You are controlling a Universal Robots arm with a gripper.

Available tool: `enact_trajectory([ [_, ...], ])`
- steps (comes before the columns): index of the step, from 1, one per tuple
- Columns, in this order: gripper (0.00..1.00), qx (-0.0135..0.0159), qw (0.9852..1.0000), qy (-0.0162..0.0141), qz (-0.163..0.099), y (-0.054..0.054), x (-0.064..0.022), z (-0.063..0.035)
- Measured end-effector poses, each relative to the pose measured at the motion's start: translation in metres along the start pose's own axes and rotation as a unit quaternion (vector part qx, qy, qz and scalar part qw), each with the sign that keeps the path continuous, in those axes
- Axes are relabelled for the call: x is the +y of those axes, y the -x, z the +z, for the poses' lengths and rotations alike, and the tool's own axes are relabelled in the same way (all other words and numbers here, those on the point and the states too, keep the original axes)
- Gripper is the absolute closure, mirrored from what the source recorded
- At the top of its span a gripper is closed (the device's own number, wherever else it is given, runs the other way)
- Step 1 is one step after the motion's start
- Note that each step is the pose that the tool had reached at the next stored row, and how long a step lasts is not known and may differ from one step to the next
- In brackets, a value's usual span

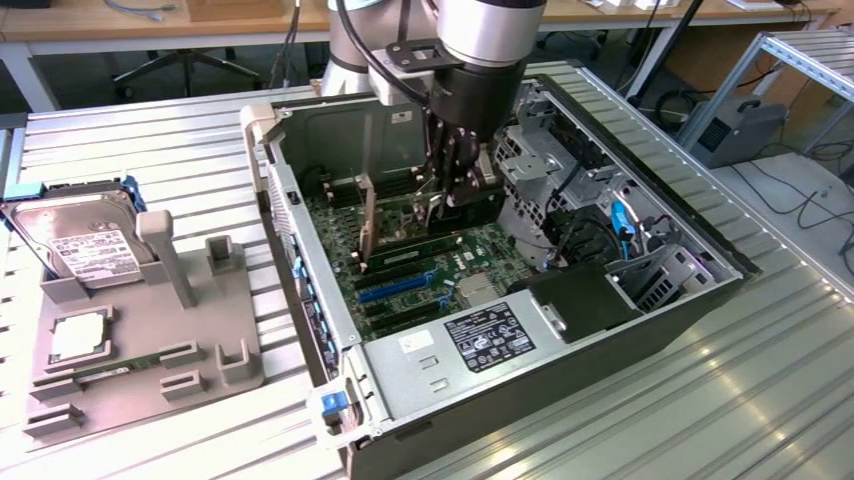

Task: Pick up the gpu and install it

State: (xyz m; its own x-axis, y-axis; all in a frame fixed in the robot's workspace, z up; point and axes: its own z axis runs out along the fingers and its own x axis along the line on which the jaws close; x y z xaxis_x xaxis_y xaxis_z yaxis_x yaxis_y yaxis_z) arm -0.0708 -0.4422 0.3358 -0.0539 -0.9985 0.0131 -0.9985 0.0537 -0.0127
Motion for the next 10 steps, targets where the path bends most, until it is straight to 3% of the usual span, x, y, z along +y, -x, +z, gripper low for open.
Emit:
enact_trajectory([
  [10,0.73,0.0001,1.0000,0.0000,0.000,-0.0045,0.0021,0.0015],
])
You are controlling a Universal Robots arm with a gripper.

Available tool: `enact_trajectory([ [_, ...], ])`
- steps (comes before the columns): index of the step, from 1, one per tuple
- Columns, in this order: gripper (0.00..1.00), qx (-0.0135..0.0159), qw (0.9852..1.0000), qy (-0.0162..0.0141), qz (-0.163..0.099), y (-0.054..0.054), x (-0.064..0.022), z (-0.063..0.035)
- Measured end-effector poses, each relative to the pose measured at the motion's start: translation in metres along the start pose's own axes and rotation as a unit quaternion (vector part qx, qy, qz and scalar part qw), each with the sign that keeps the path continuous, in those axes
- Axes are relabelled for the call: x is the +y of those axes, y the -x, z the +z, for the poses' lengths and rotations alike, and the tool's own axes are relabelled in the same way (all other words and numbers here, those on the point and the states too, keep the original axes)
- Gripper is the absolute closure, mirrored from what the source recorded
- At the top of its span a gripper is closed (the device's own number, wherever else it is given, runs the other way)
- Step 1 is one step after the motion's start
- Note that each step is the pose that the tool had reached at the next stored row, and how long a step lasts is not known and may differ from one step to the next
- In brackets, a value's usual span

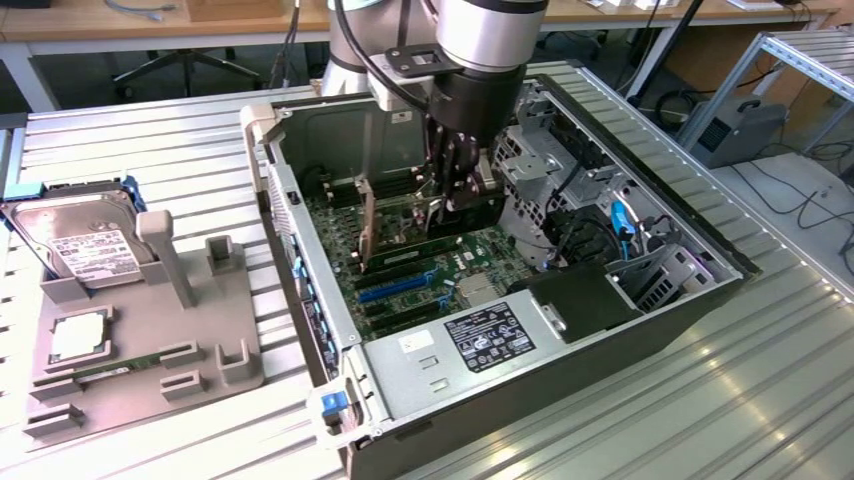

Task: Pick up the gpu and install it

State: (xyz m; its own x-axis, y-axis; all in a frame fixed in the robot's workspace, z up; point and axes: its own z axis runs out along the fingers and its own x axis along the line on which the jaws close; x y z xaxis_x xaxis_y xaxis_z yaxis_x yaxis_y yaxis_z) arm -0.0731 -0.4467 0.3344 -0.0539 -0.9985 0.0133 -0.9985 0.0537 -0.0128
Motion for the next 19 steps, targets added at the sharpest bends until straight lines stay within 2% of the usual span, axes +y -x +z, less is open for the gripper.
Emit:
enact_trajectory([
  [19,0.73,0.0001,1.0000,0.0000,0.000,-0.0038,0.0090,0.0083],
])
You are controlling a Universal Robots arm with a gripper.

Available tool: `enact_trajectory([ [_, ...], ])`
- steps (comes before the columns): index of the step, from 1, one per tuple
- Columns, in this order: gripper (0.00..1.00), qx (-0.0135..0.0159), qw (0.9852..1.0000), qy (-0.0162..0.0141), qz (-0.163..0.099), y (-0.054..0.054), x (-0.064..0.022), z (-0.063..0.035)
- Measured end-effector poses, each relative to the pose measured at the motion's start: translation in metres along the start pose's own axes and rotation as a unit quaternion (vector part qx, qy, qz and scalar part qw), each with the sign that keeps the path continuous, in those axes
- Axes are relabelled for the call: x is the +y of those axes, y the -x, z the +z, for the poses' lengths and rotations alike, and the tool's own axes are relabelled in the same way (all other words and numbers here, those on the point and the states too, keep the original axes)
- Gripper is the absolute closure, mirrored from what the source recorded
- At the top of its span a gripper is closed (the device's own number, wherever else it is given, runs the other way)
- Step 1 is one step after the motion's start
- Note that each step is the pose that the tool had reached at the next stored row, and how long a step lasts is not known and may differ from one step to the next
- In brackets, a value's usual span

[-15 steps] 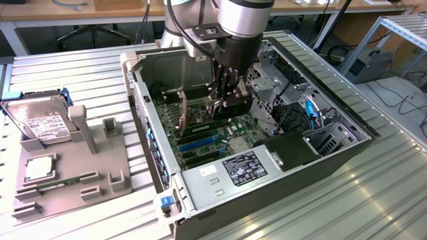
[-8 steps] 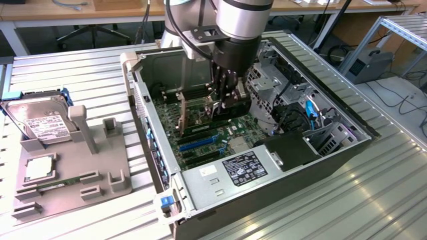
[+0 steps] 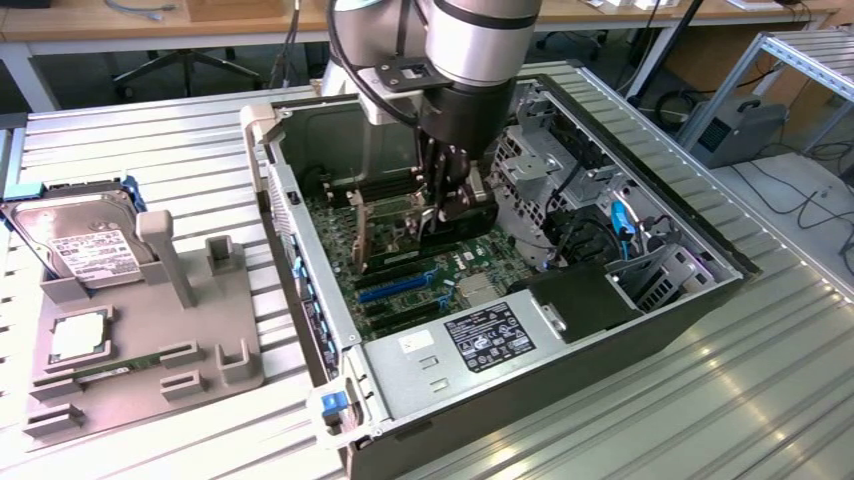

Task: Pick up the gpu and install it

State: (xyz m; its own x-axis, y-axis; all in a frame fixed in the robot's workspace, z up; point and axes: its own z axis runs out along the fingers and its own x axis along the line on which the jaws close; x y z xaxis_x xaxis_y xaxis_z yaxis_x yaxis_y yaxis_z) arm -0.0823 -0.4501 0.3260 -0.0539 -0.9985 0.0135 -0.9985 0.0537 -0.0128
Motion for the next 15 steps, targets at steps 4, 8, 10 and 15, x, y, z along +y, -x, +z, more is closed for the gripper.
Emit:
enact_trajectory([
  [4,0.73,-0.0001,1.0000,0.0000,0.000,-0.0004,0.0023,0.0014],
  [8,0.73,0.0000,1.0000,0.0000,0.000,-0.0006,0.0035,0.0031],
  [10,0.73,-0.0001,1.0000,0.0000,0.000,-0.0007,0.0043,0.0043],
  [15,0.73,-0.0001,1.0000,0.0000,0.000,-0.0008,0.0062,0.0075],
])
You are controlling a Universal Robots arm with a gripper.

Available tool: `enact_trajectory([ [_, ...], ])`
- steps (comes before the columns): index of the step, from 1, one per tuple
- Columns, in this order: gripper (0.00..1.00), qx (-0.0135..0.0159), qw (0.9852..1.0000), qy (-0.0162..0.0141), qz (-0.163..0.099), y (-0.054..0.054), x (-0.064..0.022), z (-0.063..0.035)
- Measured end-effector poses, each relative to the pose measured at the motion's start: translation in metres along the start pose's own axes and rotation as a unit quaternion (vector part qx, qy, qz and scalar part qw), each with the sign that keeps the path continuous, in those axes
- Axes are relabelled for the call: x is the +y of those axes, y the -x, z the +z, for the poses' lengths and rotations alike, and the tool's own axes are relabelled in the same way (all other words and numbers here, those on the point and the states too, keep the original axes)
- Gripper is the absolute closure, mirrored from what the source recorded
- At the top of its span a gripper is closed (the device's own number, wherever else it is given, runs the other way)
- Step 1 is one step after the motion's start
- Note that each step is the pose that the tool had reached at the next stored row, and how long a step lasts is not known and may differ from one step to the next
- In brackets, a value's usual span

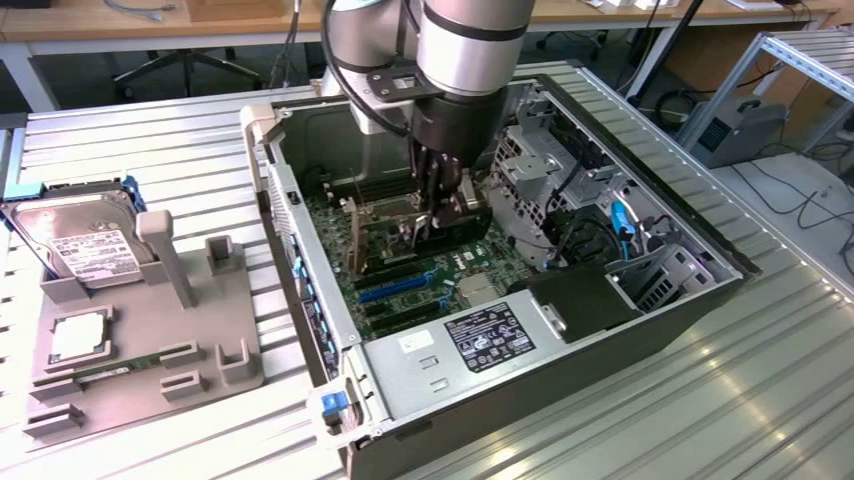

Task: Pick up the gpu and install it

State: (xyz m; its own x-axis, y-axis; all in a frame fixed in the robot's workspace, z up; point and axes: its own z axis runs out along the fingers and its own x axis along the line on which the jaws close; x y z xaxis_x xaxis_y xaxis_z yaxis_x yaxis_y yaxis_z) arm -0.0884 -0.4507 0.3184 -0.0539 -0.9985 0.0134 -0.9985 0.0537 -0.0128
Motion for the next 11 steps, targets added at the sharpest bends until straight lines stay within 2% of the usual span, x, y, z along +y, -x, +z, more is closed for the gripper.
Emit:
enact_trajectory([
  [11,0.73,0.0002,0.9999,-0.0003,-0.017,-0.0002,0.0005,0.0034],
])
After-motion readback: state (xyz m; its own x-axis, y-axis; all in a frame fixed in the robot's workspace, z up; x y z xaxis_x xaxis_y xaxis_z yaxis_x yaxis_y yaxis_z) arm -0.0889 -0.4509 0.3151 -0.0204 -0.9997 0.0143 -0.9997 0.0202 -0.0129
